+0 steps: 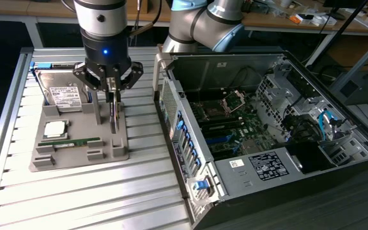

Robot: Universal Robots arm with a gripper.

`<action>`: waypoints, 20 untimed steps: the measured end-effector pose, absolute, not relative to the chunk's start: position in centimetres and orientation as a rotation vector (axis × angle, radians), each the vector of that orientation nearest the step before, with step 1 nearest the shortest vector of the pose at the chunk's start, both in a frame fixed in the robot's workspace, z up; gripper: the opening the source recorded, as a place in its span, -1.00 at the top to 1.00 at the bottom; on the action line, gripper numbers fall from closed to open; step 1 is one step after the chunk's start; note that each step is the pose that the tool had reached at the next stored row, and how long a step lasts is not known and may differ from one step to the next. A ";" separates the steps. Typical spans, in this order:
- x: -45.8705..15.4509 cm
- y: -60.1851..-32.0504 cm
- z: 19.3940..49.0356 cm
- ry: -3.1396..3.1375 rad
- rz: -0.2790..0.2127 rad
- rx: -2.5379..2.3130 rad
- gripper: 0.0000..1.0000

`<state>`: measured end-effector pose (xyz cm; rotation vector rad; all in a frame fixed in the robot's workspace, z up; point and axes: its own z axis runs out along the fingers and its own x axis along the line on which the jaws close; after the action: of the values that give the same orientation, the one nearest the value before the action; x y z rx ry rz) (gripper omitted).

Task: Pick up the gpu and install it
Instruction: 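Pick up the gpu and move the gpu toward the slot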

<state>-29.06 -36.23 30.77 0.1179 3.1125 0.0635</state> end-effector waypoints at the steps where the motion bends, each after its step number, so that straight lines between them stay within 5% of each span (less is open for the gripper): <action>1: -29.1 -36.2 30.8 3.112 0.064 0.118 0.47; 20: -29.1 -36.2 33.1 3.112 0.064 0.118 0.47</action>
<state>-29.06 -36.23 33.10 0.1179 3.1124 0.0639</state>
